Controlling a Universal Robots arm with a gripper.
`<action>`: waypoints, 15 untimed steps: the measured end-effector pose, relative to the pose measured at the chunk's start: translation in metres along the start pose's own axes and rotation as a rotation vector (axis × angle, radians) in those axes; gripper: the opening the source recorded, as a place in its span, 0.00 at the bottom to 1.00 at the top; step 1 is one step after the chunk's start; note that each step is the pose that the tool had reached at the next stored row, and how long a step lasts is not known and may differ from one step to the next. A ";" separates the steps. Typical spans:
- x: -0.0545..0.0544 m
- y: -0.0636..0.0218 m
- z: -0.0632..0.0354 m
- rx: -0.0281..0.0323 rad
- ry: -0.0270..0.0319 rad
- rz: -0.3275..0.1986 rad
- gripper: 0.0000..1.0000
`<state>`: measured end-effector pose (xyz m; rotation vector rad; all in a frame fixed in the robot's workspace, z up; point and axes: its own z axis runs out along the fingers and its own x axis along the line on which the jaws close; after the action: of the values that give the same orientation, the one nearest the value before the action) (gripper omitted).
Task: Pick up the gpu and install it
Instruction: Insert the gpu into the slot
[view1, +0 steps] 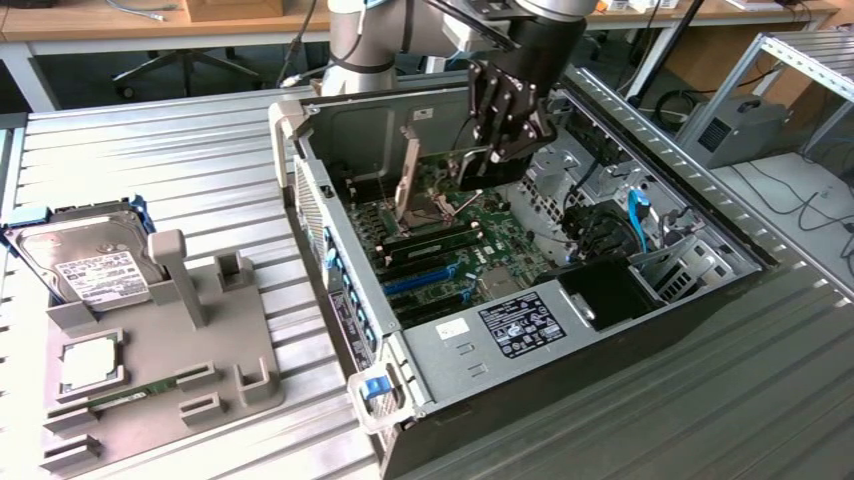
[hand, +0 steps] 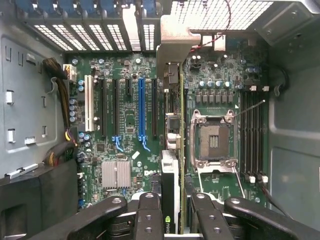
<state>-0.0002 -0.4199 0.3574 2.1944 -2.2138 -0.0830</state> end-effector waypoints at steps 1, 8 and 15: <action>0.000 0.0003 0.0004 0.0000 0.0000 0.000 0.27; 0.000 0.0020 0.0030 0.0000 -0.0001 0.000 0.27; 0.000 0.0036 0.0063 0.0001 0.0000 0.000 0.27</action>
<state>-0.0041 -0.4199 0.3513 2.1945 -2.2138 -0.0828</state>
